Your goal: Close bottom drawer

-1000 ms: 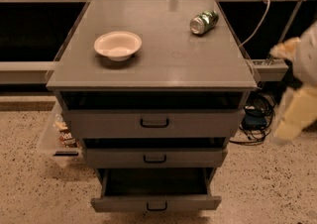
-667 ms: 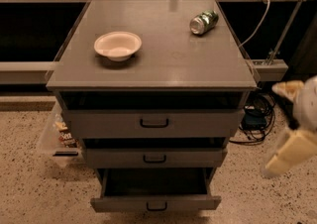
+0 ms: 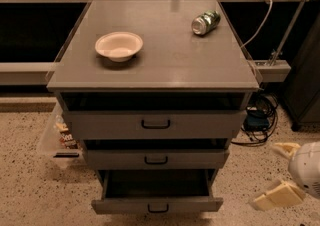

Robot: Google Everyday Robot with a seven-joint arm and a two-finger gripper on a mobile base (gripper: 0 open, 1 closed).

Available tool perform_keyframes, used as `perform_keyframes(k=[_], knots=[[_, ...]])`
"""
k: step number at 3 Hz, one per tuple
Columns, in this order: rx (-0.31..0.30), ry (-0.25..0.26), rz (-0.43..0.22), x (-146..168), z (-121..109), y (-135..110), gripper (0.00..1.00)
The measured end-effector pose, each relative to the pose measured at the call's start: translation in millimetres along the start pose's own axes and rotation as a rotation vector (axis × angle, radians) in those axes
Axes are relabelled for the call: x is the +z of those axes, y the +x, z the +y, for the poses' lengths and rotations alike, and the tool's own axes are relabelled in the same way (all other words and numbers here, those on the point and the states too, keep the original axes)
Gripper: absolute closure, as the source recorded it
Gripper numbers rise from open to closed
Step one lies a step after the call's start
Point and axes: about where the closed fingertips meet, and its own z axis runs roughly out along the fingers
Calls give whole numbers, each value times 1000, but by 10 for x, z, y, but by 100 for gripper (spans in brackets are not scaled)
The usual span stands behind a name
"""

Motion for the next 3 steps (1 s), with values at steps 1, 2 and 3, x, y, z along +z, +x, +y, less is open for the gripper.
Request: perform_keyframes(k=[1, 2, 3], knots=[[-4, 0, 1, 0, 2, -15, 41], [72, -31, -13, 258, -41, 191, 65], [246, -86, -60, 913, 3, 691, 88]])
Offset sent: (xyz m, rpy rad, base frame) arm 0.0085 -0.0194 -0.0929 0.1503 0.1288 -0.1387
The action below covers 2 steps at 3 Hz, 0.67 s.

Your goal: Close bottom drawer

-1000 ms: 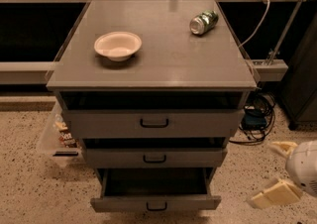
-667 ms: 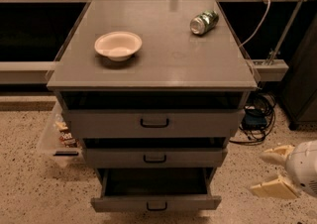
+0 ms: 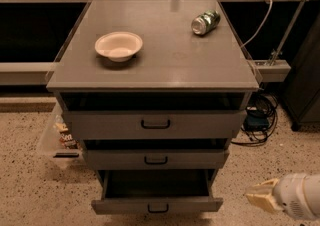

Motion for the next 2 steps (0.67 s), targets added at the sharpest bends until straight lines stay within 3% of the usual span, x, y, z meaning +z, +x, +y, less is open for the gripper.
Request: perform_keyframes(k=[1, 2], knots=[[170, -16, -74, 650, -141, 520, 100], [295, -41, -146, 1228, -222, 882, 100]])
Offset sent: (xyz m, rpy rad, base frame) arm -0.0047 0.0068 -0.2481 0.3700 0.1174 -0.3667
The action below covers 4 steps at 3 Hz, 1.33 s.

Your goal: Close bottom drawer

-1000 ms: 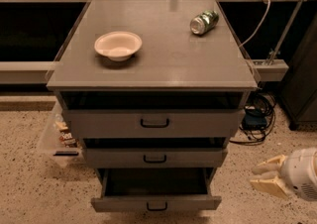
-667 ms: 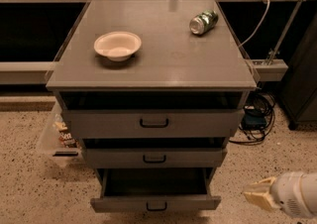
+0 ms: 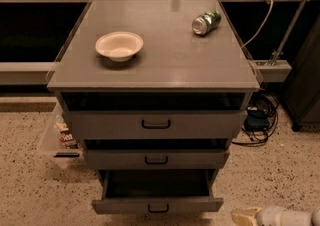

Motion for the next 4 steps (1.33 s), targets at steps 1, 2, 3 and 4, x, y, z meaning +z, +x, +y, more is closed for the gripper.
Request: perform_keyframes(k=[1, 2, 3, 4], knots=[[46, -49, 8, 248, 43, 225, 100], [46, -49, 8, 245, 43, 223, 100], [65, -105, 2, 410, -113, 349, 100], [59, -251, 26, 777, -392, 602, 100]])
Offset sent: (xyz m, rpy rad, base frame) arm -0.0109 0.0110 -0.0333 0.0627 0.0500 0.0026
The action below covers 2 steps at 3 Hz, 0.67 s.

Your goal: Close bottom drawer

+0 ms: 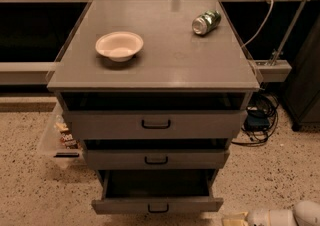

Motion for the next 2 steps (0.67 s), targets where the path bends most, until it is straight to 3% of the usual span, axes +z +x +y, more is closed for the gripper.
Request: perform_keyframes(k=[1, 2], knots=[[36, -138, 17, 278, -311, 238, 100], [72, -183, 1, 555, -1017, 225, 100]])
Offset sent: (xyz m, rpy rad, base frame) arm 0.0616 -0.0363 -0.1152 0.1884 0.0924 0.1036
